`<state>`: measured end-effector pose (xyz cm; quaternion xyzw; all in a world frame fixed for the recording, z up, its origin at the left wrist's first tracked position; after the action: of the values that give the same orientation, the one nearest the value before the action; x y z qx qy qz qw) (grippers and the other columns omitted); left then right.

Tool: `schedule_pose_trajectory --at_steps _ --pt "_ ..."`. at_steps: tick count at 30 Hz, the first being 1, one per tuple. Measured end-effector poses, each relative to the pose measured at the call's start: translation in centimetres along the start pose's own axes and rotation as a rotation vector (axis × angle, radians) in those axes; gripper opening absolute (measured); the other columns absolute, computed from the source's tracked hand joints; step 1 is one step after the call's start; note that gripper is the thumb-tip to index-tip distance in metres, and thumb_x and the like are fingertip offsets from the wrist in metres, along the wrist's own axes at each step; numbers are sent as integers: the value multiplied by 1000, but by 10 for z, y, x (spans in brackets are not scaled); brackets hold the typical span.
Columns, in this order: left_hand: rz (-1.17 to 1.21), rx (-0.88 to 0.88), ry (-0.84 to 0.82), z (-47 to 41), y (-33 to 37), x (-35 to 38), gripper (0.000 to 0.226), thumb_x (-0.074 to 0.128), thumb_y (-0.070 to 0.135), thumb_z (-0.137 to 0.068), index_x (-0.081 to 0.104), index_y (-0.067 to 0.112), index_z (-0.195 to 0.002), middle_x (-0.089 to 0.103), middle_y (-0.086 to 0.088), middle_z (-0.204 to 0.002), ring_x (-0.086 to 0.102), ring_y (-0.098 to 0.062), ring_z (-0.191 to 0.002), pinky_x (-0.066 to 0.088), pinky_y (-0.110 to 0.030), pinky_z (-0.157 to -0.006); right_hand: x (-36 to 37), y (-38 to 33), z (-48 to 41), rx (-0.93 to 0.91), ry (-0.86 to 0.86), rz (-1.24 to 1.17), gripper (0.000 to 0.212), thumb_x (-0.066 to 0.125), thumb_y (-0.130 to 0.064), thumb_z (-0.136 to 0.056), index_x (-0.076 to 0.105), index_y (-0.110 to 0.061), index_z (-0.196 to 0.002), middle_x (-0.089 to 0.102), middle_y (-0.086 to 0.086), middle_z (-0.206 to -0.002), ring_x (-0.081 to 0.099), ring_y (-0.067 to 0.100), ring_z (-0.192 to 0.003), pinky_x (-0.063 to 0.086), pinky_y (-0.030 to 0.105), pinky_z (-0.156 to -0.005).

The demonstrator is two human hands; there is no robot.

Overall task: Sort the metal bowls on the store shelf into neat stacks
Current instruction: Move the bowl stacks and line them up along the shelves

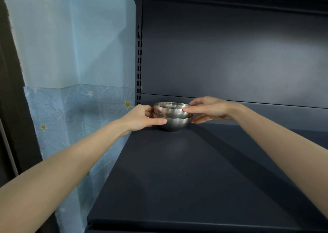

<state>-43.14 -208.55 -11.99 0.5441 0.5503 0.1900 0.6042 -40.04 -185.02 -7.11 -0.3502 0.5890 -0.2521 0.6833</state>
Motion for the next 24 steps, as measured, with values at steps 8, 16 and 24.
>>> schedule_pose_trajectory --at_steps 8,16,24 --pt "-9 -29 0 -2 3 -1 43 79 27 -76 58 18 -112 71 -6 -106 67 -16 -99 54 -30 -90 1 -2 0 3 20 -7 68 73 -39 -75 47 -9 -130 66 10 -118 67 25 -104 54 33 -92" --pt "-39 -34 -14 -1 6 -2 38 78 26 -77 61 18 -110 71 -6 -106 67 -18 -102 53 -33 -93 2 -2 2 11 34 -48 51 73 -34 -78 52 -11 -118 66 14 -118 66 29 -106 53 35 -93" --pt "-111 -79 -12 1 12 -6 40 79 30 -76 58 24 -110 68 2 -108 64 -17 -107 52 -33 -92 -2 -7 9 22 65 -3 81 74 -41 -76 37 -8 -140 63 6 -123 69 18 -99 55 32 -89"
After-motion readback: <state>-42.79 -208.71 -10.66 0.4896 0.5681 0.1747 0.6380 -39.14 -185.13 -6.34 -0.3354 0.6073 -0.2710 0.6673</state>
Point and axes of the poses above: each hand's wrist, its own z-axis away from the middle knuckle, its own x-axis out of the palm, y = z × x, the point moved 2 cm from there along -z, towards the middle knuckle
